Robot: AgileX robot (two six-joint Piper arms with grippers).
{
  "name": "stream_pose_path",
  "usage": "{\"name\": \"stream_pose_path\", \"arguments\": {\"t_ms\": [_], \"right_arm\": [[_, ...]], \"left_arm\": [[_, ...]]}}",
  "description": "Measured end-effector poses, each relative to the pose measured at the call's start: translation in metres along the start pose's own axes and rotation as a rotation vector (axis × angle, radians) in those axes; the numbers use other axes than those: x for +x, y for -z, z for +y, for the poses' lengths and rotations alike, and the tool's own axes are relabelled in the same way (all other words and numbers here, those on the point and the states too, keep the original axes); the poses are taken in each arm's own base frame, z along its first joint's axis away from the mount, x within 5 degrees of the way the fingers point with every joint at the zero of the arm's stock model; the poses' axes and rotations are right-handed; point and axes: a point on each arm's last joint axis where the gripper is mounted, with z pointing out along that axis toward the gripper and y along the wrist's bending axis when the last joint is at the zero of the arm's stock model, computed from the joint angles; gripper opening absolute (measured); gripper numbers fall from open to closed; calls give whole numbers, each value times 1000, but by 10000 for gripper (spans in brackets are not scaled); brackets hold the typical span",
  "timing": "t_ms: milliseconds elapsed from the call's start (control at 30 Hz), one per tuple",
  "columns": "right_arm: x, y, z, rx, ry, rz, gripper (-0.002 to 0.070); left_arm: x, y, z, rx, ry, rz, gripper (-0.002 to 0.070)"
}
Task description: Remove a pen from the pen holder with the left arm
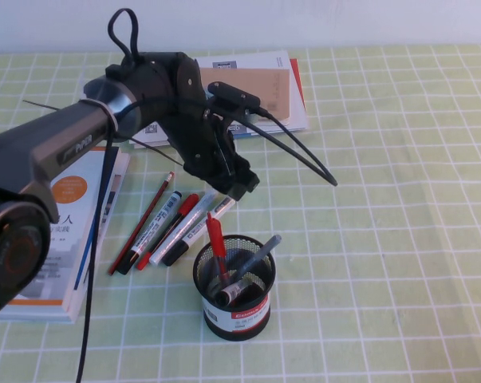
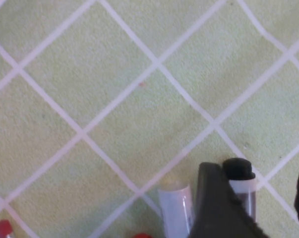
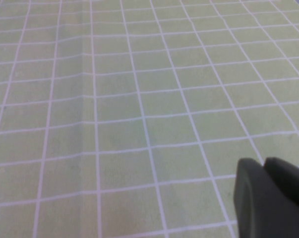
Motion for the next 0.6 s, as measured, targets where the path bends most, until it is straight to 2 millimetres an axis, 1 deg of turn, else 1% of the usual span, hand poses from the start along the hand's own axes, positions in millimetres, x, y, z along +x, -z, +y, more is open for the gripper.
{"name": "stream_pose_path", "arguments": {"t_ms": [167, 233, 267, 367, 433, 533, 600], "right_arm": [[0, 0, 0, 0, 0, 0, -13], [0, 0, 0, 0, 0, 0, -13], [0, 0, 0, 0, 0, 0, -13], [0, 0, 0, 0, 0, 0, -13], [0, 0, 0, 0, 0, 0, -13], [0, 0, 0, 0, 0, 0, -13], [0, 0, 0, 0, 0, 0, -13]], "left_arm": [[0, 1, 2, -20, -10, 0, 324], [0, 9, 2, -41, -3, 1, 324], [-1, 17, 2, -50, 13, -8, 318], [-2, 55, 4, -88, 79, -61, 264], [3, 90, 6, -130, 102, -103, 186], [19, 135, 4, -182, 122, -162, 62], [33, 157, 0, -204, 134, -200, 25]]}}
